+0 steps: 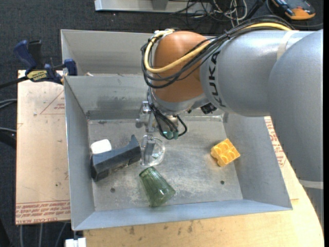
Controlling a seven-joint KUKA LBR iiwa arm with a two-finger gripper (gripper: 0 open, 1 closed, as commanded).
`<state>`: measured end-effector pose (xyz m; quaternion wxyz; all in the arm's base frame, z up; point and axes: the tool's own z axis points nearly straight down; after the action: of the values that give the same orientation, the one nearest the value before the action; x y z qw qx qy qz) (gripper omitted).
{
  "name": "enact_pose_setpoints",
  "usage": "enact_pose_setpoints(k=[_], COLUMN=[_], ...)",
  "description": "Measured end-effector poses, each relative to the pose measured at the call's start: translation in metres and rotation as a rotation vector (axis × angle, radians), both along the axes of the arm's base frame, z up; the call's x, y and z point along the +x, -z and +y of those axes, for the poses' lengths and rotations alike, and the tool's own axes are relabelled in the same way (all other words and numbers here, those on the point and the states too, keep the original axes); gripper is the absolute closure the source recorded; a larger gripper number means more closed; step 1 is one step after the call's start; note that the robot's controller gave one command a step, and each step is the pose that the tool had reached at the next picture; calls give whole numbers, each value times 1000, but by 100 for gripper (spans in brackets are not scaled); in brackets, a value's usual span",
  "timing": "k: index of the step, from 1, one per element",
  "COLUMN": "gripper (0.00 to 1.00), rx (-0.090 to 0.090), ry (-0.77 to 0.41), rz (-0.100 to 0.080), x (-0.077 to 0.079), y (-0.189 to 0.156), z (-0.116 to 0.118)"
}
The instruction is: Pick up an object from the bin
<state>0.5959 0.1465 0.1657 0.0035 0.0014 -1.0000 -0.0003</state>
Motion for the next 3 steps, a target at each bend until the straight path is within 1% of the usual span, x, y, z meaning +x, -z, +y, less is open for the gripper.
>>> enact_pose_setpoints(k=[1, 2, 3], gripper=[0, 0, 0], rx=[1, 1, 0], ry=[2, -101, -233], rz=[-7, -16, 0], x=[2, -2, -16], y=[-4, 23, 46], z=[-1, 12, 28])
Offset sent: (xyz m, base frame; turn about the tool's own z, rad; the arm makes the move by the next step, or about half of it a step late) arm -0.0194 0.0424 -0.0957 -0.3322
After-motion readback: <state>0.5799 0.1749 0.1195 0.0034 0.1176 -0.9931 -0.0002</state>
